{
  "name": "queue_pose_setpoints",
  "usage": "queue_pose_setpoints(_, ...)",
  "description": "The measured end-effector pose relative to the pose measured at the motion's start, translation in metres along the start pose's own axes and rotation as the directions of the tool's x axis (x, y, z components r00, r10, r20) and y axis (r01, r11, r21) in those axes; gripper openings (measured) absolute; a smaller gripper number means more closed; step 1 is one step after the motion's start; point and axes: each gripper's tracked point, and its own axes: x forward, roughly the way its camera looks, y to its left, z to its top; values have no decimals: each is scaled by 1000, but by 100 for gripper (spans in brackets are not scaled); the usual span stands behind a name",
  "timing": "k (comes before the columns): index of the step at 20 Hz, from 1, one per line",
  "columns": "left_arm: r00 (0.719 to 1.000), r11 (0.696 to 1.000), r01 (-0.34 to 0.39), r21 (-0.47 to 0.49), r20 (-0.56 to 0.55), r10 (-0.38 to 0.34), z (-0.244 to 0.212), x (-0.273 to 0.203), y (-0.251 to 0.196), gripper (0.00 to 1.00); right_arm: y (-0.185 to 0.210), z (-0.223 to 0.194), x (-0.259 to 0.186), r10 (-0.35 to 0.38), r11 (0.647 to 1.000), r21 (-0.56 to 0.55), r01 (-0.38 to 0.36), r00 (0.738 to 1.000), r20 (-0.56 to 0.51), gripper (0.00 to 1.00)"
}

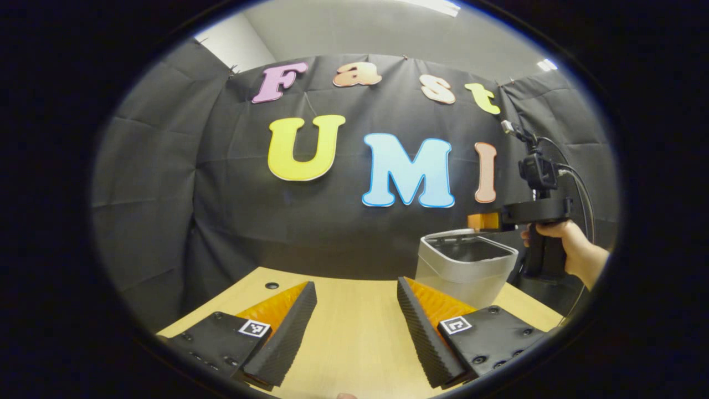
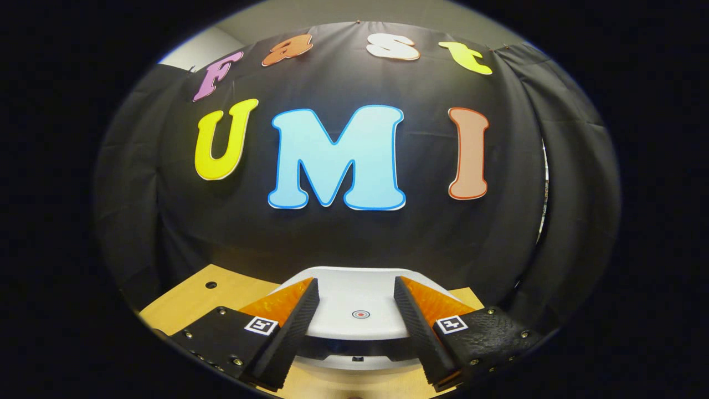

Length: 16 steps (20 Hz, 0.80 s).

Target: Press the lid of the desktop garbage bin to open it, pick up the crumpled paper on the desktop and throw it into the bin, then pick up the pop can on the desktop and drop it into the bin, and finally close the garbage bin lid.

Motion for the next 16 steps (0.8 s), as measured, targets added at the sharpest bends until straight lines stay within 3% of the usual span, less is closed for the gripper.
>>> queue_pose_setpoints(9,1000,1000,-14,-6,-13,14,-4,0,12,95,-2,-37,13,-19,1000,-6,19,999,29,89)
queue_pose_setpoints(10,1000,1000,-14,-6,-15,14,-5,0,12,95,-2,-35,14,-20,1000,-8,20,999,45,90)
queue_pose_setpoints(11,1000,1000,-14,-6,-16,14,-6,1,12,95,-3,-37,15,-19,1000,3,19,999,48,97)
queue_pose_setpoints(16,1000,1000,-9,-6,-22,9,-8,2,9,95,-3,-38,16,-10,1000,13,9,997,77,97)
